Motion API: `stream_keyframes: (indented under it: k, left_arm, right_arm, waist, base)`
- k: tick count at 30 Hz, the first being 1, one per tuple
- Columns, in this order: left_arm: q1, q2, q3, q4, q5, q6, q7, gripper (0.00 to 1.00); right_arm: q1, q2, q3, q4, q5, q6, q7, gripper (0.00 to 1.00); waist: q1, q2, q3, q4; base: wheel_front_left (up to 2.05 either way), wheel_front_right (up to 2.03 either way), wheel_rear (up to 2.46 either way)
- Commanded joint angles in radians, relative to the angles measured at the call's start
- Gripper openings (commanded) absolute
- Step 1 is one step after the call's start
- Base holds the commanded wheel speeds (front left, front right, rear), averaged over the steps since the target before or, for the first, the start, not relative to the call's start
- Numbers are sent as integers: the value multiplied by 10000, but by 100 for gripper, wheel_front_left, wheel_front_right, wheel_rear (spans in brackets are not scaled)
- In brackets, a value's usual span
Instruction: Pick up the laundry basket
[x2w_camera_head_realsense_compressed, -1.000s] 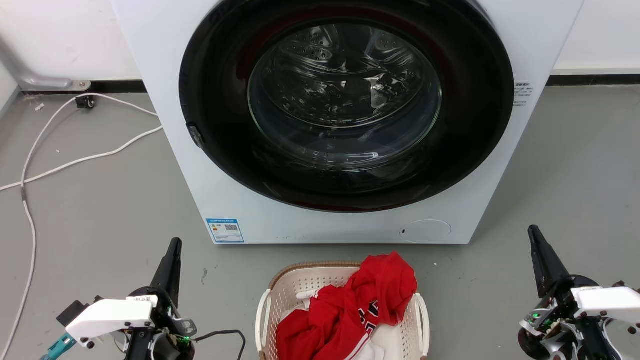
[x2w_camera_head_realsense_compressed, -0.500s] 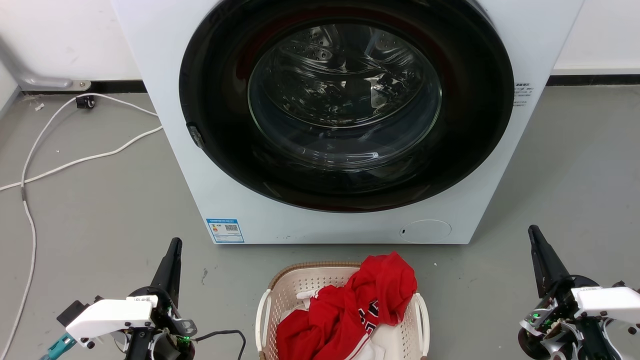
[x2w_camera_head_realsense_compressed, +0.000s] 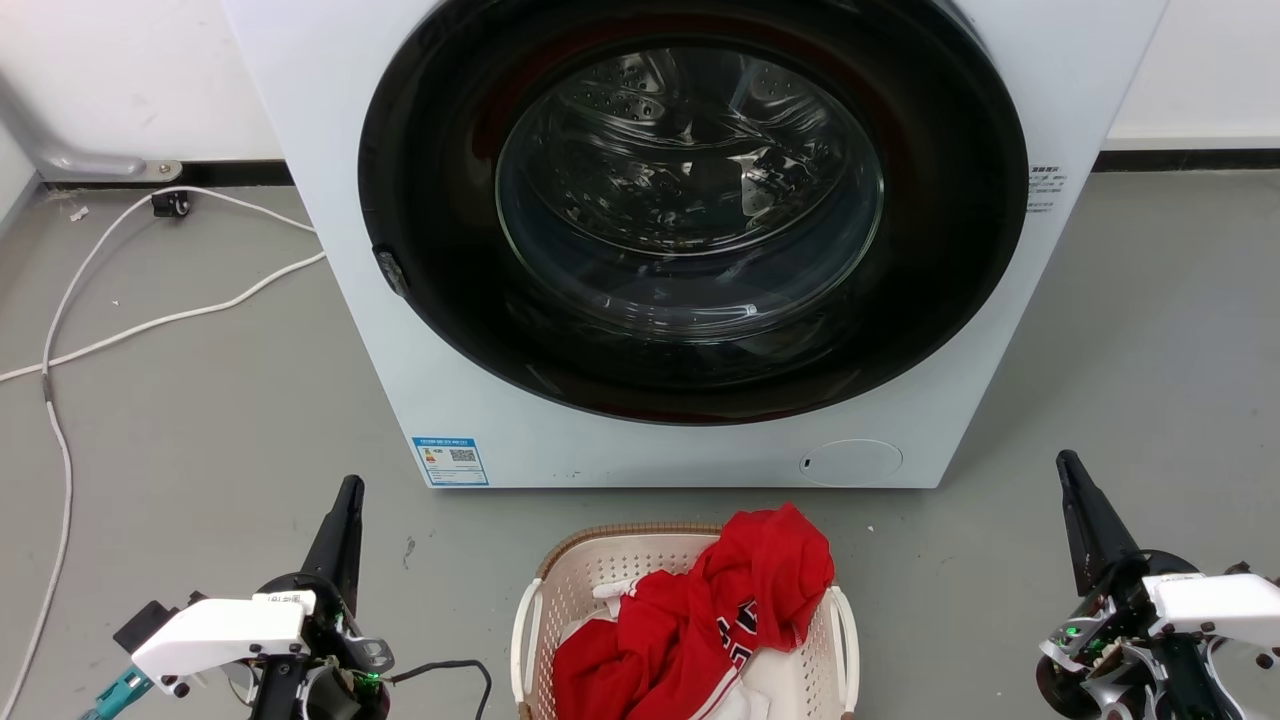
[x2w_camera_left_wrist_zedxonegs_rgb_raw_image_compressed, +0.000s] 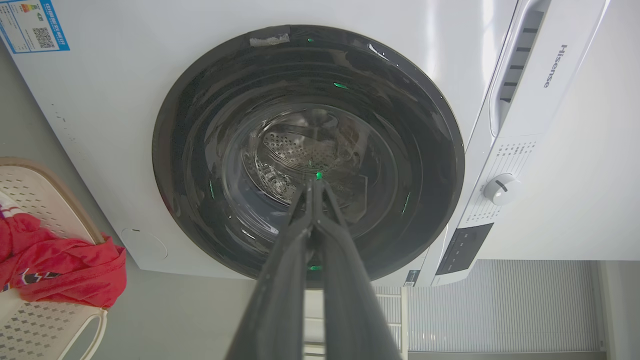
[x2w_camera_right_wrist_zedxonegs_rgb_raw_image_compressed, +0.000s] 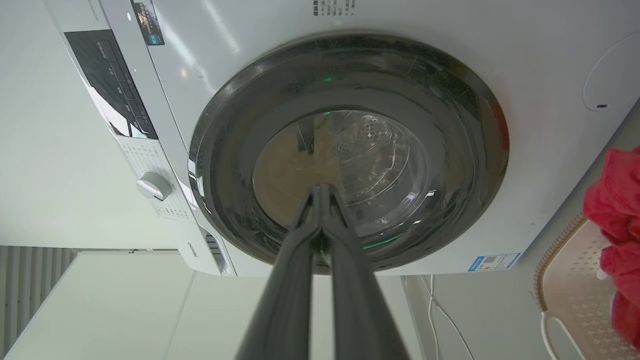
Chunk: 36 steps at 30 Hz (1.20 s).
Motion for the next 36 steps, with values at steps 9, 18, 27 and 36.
stream_keyframes:
  k: [9,18,27,36]
  left_arm:
    - [-82,-10,34,6,34,-35,30,0]
    - [-82,-10,35,6,35,-35,31,0]
    - [-81,-11,37,6,36,-35,32,0]
    - [-81,-11,36,6,36,-35,33,0]
  right_arm:
    - [-109,42,-19,10,-61,0,25,0]
    - [-110,44,-22,10,-68,0,22,0]
    - [-110,46,-26,11,-72,0,26,0]
    - [-111,47,-29,11,-77,0,31,0]
  waist:
    - [0,-1,0,0]
    - [0,-1,0,0]
    - [0,-1,0,0]
    - [0,-1,0,0]
  base:
    - [0,0,0]
    - [0,0,0]
    - [0,0,0]
    - [0,0,0]
